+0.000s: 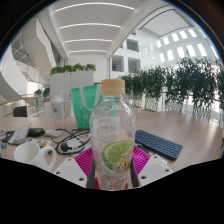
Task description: Pour water
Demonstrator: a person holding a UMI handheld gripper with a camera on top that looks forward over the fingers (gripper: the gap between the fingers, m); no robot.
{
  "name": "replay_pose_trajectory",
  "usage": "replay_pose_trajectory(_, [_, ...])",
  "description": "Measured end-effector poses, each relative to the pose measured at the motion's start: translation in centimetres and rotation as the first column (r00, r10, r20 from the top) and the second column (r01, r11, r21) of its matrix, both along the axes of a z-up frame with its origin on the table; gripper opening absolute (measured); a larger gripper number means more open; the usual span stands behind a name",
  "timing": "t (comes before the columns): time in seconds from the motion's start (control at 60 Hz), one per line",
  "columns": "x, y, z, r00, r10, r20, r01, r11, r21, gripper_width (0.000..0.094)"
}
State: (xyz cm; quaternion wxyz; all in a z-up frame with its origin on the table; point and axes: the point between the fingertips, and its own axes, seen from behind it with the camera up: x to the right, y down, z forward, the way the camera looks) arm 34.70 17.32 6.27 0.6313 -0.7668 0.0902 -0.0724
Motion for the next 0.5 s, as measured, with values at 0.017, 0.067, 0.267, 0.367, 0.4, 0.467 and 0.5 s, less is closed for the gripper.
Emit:
replay_pose_trajectory(0.017, [0.1, -0.1, 0.1, 1.000, 0.000, -0.002, 0.000, 1.000, -0.003, 0.0515])
replay_pose_trajectory(0.067, [0.6, -0.6, 0.7, 1.000, -0.003, -0.001, 0.003, 1.000, -0.009, 0.0528])
replay_pose_trajectory(0.267, [-1.2, -4.8, -1.3, 0.993, 0.000, -0.116, -0.019, 0.986, -0.164, 0.0852])
replay_pose_trajectory(0.367, [-3.8, -10.8, 1.4, 0.991, -0.018, -0.129, -0.005, 0.984, -0.178, 0.0836])
replay_pose_trajectory(0.4, [-4.8, -12.8, 2.7, 0.991, -0.022, -0.129, -0.001, 0.985, -0.174, 0.0833])
replay_pose_trajectory(0.467, [-7.0, -16.8, 5.7, 0.991, -0.015, -0.131, -0.007, 0.986, -0.166, 0.0833])
replay_pose_trajectory(0.5, [-7.8, -18.9, 7.2, 0.991, -0.033, -0.127, 0.012, 0.986, -0.164, 0.0833])
